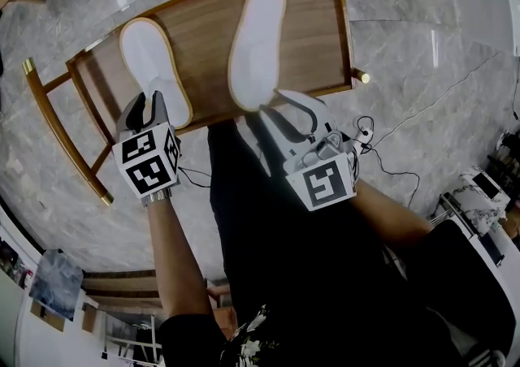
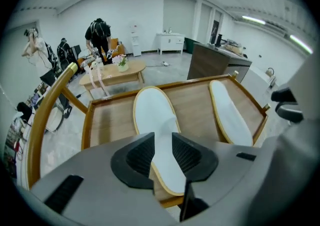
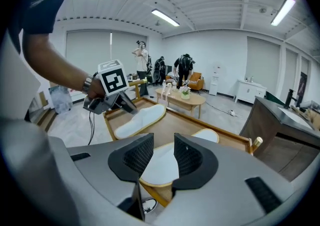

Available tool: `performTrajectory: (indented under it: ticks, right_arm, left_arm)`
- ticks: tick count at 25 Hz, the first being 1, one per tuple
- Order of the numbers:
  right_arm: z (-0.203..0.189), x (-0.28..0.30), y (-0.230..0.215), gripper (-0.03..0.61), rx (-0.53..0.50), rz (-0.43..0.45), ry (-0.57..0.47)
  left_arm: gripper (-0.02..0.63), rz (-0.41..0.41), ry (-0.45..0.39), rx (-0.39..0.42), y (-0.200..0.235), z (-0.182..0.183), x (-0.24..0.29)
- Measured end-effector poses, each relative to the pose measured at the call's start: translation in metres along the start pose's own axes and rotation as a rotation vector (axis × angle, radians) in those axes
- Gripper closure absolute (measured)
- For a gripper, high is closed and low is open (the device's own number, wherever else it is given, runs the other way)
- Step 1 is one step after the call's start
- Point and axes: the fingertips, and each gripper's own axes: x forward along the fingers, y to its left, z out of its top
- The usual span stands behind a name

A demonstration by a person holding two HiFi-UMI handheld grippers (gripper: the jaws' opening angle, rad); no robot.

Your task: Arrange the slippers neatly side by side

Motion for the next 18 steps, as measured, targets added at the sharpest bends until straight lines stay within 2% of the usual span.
performTrajectory:
  ticks: [3,6,8,11,13,18]
  right_arm:
    - [0.003,0.009,0.006,0.465,-0.14,0.079,0.005]
    - [0.001,0.018,0.019,0.525,-0.363,0.207,0.017]
    - [-0.007,0.03,0.02,0.532,-0.479,0.303,0.053]
    - [-0.028,0.04,0.015,0.453,-0.647,0.473,0.179]
    - [-0.041,0.042,0.011,0.431,-0.779,0.586,0.275]
    - [-0.051,0.049,0.011,0.366,-1.053,0.795,0.417]
  left_arm:
    - [0.508,0.01,-0.049,0.021,-0.007,0.006,-0.02]
    - [0.531,-0.008,-0.098,0.008,-0.017,0.006,-0.036]
    - [0.535,-0.033,-0.117,0.011,-0.022,0.005,-0.039]
    - [0.552,-0.052,-0.107,-0.019,-0.035,-0.011,-0.042]
    - [0.558,-0.061,-0.096,-0.041,-0.042,-0.024,-0.046]
    - [0.557,-0.168,-0.112,-0.111,-0.056,-0.031,-0.053]
